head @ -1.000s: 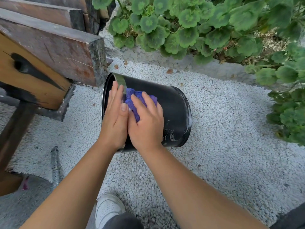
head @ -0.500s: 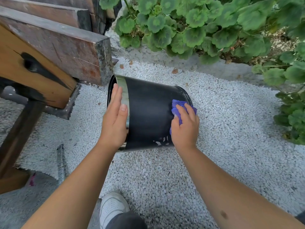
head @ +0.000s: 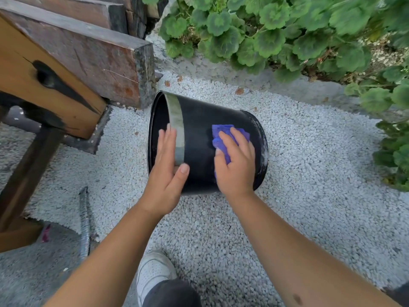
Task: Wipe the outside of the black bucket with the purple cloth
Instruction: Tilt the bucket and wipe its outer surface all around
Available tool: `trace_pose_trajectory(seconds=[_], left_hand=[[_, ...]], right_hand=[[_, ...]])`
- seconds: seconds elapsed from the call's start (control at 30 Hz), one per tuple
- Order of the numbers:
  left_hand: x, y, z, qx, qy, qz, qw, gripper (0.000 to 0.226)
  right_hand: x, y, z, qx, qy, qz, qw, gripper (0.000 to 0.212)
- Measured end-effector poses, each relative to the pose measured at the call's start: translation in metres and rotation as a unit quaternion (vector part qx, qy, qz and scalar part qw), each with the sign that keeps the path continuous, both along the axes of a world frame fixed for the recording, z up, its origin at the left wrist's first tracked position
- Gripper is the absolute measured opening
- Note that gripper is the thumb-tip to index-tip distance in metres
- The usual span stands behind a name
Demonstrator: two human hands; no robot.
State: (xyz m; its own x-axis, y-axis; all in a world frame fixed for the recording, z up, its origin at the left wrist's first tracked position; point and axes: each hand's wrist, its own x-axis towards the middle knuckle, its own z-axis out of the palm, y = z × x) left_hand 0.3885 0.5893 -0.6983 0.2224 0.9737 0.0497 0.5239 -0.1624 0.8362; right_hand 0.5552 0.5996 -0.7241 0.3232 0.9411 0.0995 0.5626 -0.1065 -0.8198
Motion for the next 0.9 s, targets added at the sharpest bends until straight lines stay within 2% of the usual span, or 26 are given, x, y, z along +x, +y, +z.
trace_pose_trajectory(seconds=[0.2, 0.37, 0.43, 0.53, 0.63, 0.77, 0.83, 0.9], left_hand=[[0.026, 0.023, 0.022, -0.044, -0.006, 0.016, 0.999, 0.075], [0.039, 0.046, 0.038, -0.083, -0.023, 0.067, 0.994, 0.069], [0.039, 0.052, 0.042, -0.088, -0.009, 0.086, 0.992, 0.065], [0.035, 0.057, 0.045, -0.108, -0.009, 0.099, 0.989, 0.058], [0.037, 0.056, 0.045, -0.098, -0.014, 0.093, 0.991, 0.062], [0.038, 0.042, 0.04, -0.066, -0.126, 0.093, 0.985, 0.063], [0.031, 0.034, 0.029, -0.047, -0.13, 0.084, 0.987, 0.061], [0.023, 0.031, 0.023, -0.046, -0.114, 0.058, 0.991, 0.07]], right_hand=[[-0.03, 0.004, 0.033, 0.067, 0.018, 0.015, 0.997, 0.036], [-0.015, 0.011, 0.023, 0.091, 0.005, 0.013, 0.996, 0.038], [0.002, 0.011, 0.01, 0.071, -0.005, -0.01, 0.997, 0.04], [0.026, 0.007, -0.009, 0.001, 0.026, -0.06, 0.998, 0.043], [0.04, 0.004, -0.022, -0.025, 0.053, -0.088, 0.994, 0.044], [0.039, -0.003, -0.029, -0.044, 0.059, -0.097, 0.993, 0.046], [0.036, -0.007, -0.031, -0.045, 0.053, -0.097, 0.993, 0.046], [0.034, -0.007, -0.031, -0.048, 0.037, -0.103, 0.993, 0.046]])
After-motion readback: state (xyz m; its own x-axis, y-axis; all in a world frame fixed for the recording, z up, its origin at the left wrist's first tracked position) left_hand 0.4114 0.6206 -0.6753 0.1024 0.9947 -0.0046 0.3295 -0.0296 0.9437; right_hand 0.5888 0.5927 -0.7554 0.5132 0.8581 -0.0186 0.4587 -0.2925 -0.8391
